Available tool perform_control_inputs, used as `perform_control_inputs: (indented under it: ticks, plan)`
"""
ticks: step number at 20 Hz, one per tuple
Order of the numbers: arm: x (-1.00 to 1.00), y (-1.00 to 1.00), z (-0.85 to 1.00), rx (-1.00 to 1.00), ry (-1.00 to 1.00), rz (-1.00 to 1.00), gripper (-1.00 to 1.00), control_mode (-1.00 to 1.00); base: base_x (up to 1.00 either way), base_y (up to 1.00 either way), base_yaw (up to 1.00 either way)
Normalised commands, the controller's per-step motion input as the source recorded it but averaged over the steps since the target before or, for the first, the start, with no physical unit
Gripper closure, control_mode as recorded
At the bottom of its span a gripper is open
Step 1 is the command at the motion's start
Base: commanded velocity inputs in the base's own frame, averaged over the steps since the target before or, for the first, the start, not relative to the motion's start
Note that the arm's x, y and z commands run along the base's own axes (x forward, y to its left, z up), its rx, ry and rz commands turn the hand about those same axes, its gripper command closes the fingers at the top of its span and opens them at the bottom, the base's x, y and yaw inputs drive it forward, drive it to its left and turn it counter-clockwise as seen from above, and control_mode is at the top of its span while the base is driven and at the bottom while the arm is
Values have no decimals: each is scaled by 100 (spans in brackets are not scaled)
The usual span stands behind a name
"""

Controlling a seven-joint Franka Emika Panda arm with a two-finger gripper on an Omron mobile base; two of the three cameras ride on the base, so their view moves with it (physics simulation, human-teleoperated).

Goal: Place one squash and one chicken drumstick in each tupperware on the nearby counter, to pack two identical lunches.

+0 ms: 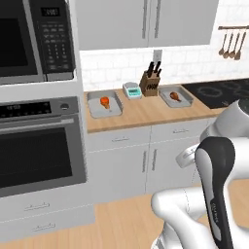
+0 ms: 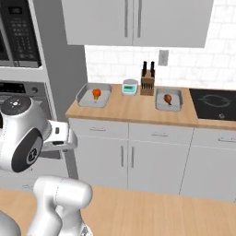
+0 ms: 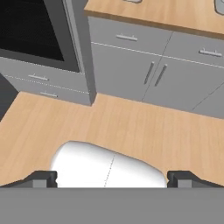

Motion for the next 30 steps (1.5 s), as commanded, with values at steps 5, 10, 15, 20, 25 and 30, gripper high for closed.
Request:
perform_control_inputs:
  ticks: [5,10,15,20,25,30]
  plan:
    - [0,0,0,0,0,0,-100,100,-20,93,1]
    - [0,0,0,0,0,0,-100,100,-22,92,0]
    - [0,0,0,0,0,0,-100,100,-41,75,0]
    - [0,0,0,0,0,0,-100,100,-69,58,0]
    - [0,0,0,0,0,0,-100,100,-71,72,0]
    - [0,0,0,0,0,0,-100,100,-54,76,12]
